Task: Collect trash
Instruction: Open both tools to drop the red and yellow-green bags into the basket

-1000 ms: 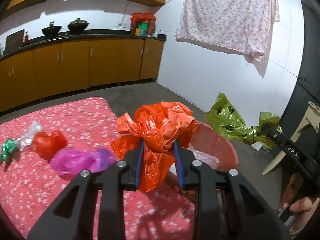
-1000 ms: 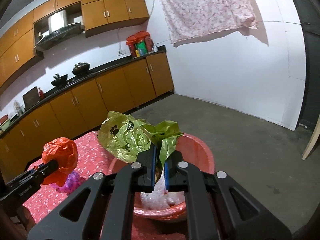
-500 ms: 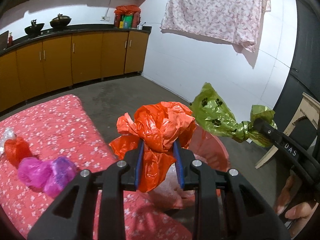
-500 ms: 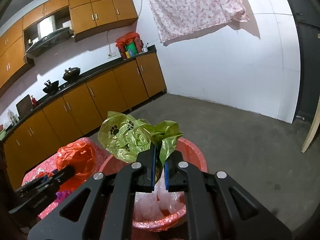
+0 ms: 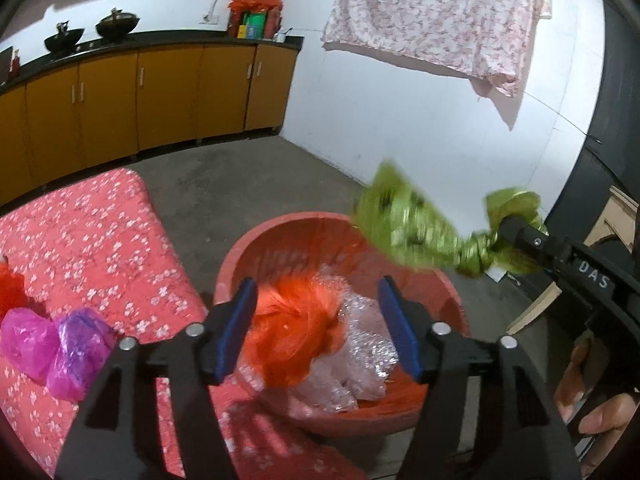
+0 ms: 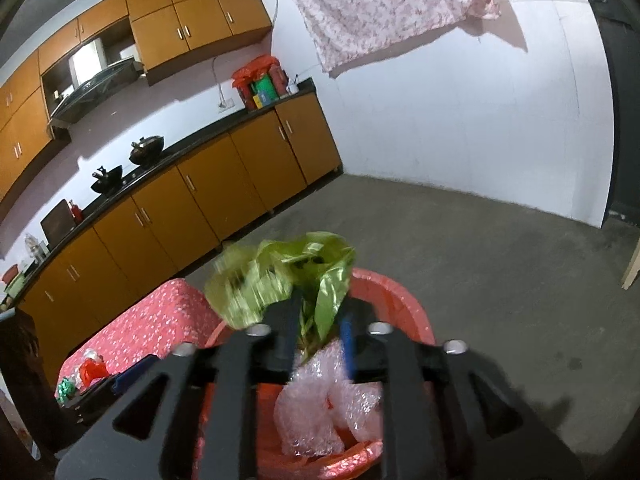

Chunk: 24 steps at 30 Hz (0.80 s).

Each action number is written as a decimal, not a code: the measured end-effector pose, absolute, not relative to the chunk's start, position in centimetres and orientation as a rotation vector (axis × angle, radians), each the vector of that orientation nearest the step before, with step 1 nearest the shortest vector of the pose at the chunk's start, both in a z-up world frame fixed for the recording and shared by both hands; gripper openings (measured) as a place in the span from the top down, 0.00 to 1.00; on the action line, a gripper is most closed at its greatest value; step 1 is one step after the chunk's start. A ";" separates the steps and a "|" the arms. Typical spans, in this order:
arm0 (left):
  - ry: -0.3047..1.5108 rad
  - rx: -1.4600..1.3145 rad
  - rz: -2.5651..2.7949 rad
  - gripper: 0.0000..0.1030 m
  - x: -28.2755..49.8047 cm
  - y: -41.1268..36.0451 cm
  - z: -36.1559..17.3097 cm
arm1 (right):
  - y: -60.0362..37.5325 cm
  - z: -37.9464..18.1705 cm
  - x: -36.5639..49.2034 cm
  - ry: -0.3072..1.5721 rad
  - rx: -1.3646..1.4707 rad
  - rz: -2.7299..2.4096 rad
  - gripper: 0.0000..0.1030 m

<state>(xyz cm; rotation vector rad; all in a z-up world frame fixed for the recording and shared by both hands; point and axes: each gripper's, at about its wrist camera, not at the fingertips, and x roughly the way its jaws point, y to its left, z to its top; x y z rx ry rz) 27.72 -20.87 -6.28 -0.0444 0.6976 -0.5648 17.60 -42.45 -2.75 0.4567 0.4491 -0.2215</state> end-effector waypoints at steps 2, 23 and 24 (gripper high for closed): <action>0.712 -0.053 -0.545 0.37 28.0 -20.2 -6.5 | -42.5 -2.8 17.2 0.438 0.472 -0.226 0.40; 0.641 0.028 -0.092 0.04 21.7 -3.0 -6.2 | -34.4 -2.5 16.8 0.435 0.397 -0.030 0.05; 0.638 0.031 -0.063 0.04 21.4 -1.8 -6.3 | -33.5 -2.3 16.9 0.425 0.393 -0.012 0.04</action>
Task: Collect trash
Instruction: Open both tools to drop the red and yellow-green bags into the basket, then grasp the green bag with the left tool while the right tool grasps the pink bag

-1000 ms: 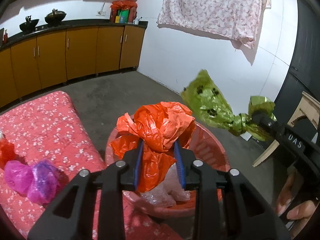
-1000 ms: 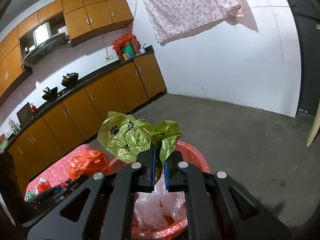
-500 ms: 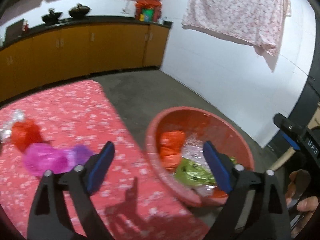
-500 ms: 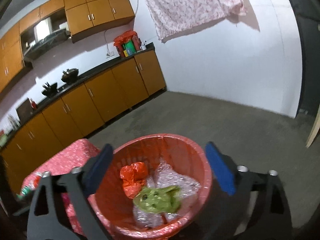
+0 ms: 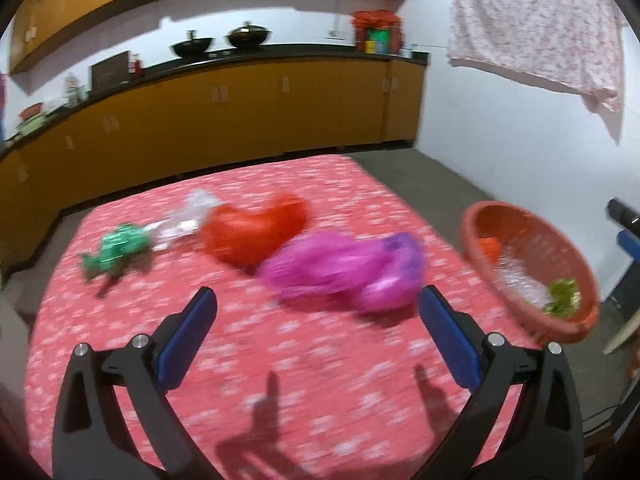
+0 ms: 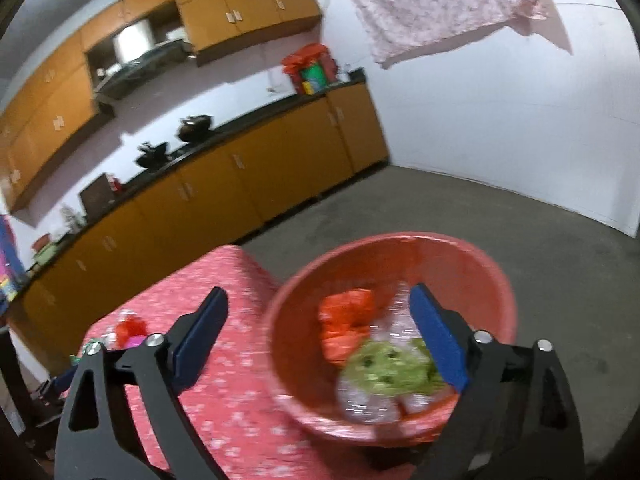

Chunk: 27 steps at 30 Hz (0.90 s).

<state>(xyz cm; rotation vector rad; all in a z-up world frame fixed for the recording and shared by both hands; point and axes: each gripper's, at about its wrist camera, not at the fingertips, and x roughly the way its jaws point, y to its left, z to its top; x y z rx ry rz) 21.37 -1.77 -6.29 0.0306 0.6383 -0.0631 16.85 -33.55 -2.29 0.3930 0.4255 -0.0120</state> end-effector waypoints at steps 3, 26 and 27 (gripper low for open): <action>0.645 0.017 0.014 0.04 20.7 1.8 -6.4 | -31.3 -1.7 17.3 0.408 0.385 0.054 0.02; 0.642 -0.119 0.192 0.04 17.6 11.7 -6.5 | -21.5 -1.0 18.2 0.393 0.349 0.059 0.02; 0.641 -0.121 0.197 0.04 17.6 11.9 -6.5 | -21.0 -1.1 18.3 0.390 0.331 0.053 0.02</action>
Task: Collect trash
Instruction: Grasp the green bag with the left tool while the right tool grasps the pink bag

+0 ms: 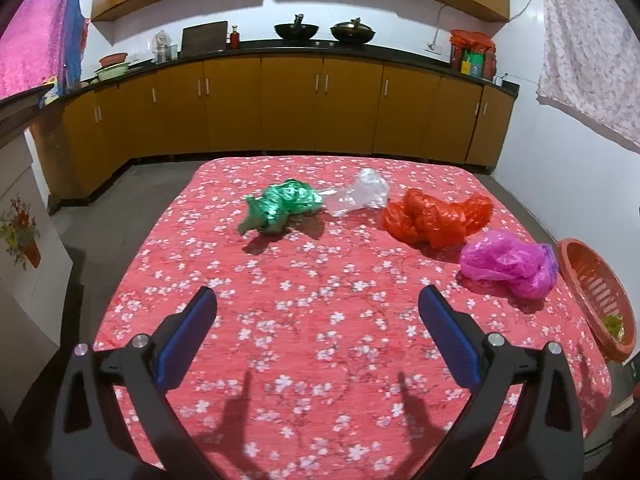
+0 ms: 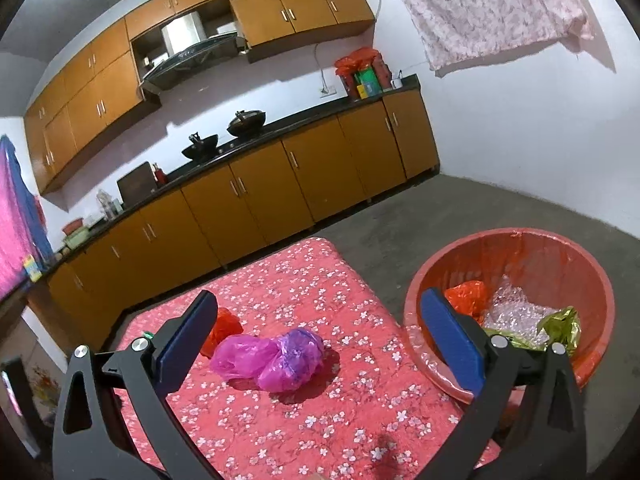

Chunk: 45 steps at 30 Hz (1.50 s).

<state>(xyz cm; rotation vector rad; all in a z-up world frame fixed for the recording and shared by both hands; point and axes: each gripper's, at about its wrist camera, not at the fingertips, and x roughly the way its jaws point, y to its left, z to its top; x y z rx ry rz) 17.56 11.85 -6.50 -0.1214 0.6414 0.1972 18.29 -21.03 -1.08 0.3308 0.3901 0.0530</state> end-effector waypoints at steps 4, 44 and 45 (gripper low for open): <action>0.640 -0.130 0.223 0.04 17.3 13.1 -6.6 | -19.2 -1.6 18.9 0.414 0.227 0.100 0.02; 0.882 -0.076 0.106 0.56 35.9 20.2 -11.7 | -12.7 -8.3 28.9 0.803 -0.093 0.368 0.34; 0.884 -0.080 0.104 0.64 35.8 20.2 -11.7 | -12.8 -8.3 28.9 0.802 -0.090 0.373 0.35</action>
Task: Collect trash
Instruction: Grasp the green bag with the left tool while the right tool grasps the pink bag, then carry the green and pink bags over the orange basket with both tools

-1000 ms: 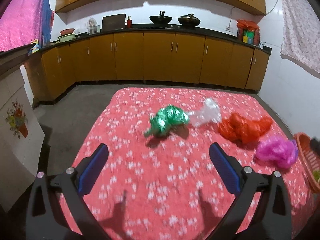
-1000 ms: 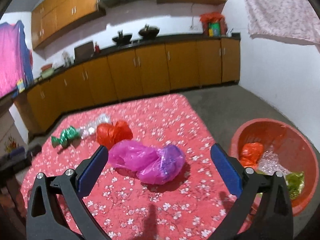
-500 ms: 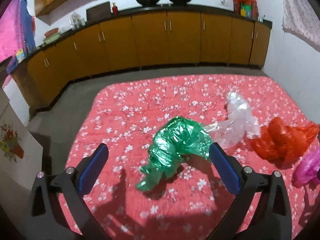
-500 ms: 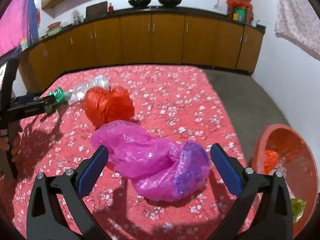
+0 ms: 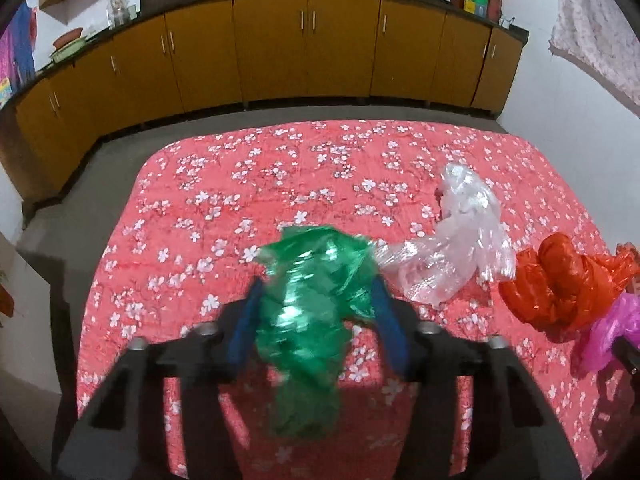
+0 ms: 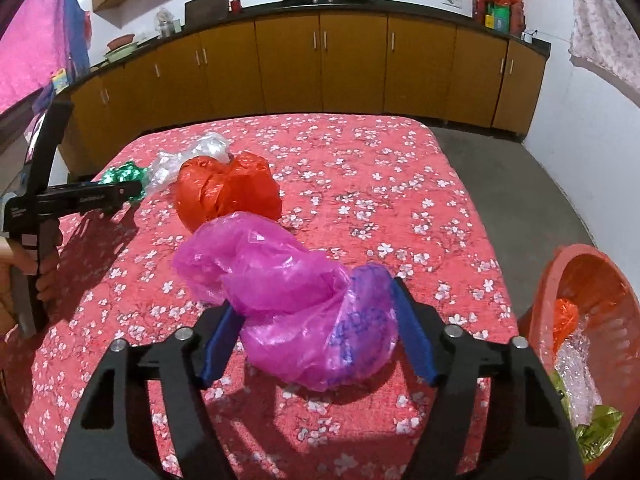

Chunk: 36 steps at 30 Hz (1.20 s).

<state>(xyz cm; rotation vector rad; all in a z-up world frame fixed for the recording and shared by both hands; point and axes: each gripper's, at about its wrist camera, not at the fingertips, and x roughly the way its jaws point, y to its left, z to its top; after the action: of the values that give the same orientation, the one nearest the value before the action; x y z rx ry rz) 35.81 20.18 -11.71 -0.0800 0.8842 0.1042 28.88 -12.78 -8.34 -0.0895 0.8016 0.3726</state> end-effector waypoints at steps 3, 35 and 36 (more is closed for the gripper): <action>0.882 -0.086 0.097 0.65 35.3 20.3 -11.7 | -13.1 -8.1 28.6 0.798 -0.070 0.387 0.40; 0.638 -0.087 -0.281 0.68 24.2 2.1 -1.0 | -27.8 -1.5 17.5 0.514 0.135 0.052 0.48; 0.635 -0.084 -0.296 0.68 24.2 1.1 -1.0 | -28.3 -1.4 17.4 0.507 0.141 0.035 0.48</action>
<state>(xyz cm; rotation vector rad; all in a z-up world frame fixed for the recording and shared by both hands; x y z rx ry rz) 24.18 1.14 -0.99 -0.0842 0.6347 -0.2962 17.35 -28.31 -1.42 0.1410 0.5075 0.0355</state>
